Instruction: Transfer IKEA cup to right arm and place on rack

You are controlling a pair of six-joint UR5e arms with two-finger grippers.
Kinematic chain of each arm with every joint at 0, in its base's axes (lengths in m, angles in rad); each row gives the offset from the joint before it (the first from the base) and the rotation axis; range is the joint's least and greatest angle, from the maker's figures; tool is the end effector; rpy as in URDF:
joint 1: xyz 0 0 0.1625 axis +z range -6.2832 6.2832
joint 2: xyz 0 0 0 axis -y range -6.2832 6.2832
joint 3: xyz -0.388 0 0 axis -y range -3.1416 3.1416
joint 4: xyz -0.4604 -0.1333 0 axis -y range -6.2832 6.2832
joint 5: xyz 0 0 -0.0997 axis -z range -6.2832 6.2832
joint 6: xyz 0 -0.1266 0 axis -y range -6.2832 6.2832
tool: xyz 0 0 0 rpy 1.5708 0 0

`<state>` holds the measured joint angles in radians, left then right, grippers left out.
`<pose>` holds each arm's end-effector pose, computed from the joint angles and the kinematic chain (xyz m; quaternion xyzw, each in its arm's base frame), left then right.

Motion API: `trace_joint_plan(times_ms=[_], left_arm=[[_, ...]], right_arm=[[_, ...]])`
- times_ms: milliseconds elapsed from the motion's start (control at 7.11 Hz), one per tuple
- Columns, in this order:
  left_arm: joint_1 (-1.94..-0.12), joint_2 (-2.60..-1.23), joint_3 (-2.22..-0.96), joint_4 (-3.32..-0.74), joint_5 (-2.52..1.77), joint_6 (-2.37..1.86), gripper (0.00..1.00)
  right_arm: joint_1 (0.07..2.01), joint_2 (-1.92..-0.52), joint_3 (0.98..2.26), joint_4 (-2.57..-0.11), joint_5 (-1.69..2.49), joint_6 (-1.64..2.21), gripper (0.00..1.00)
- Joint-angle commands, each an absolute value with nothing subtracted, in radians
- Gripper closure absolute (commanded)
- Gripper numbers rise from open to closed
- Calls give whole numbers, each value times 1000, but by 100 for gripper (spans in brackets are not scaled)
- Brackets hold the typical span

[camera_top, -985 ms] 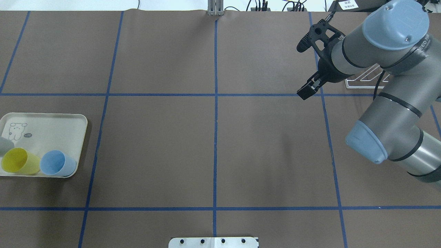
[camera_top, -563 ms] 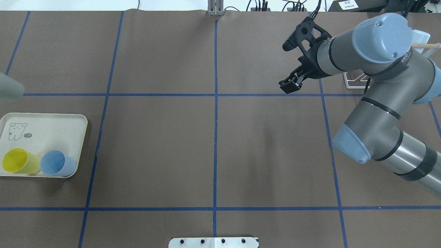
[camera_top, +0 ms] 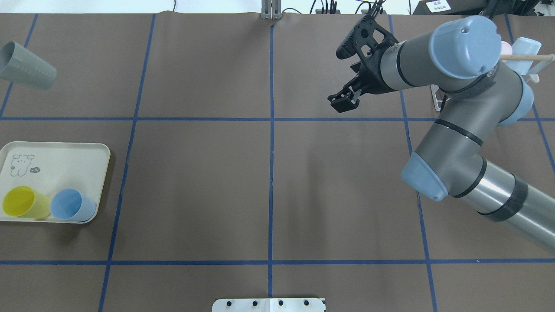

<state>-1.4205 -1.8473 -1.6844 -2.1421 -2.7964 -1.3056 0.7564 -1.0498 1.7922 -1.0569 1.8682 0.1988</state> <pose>0.0794 -0.6190 0.3034 -0.0569 0.6324 -0.1733 0.7529 -0.4273 -0.5355 0.1304 0.4500 -0.3868 -0.3254 0.7362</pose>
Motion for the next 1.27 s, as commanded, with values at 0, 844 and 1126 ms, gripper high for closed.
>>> trace_joint_plan(times_ms=[0,844,1126], left_arm=[[-1340,-1965,-1690,-2144,-2804,-1548,100],[-1137,-2140,-1674,-2143,-2790,-1706,100],[-1099,-2155,-1669,-2143,-2787,-1706,100]], right_arm=[[721,-1043,1720,-790,1840,205,1],[487,-963,1625,-488,1465,196,1],[472,-942,1624,-488,1456,195,1]])
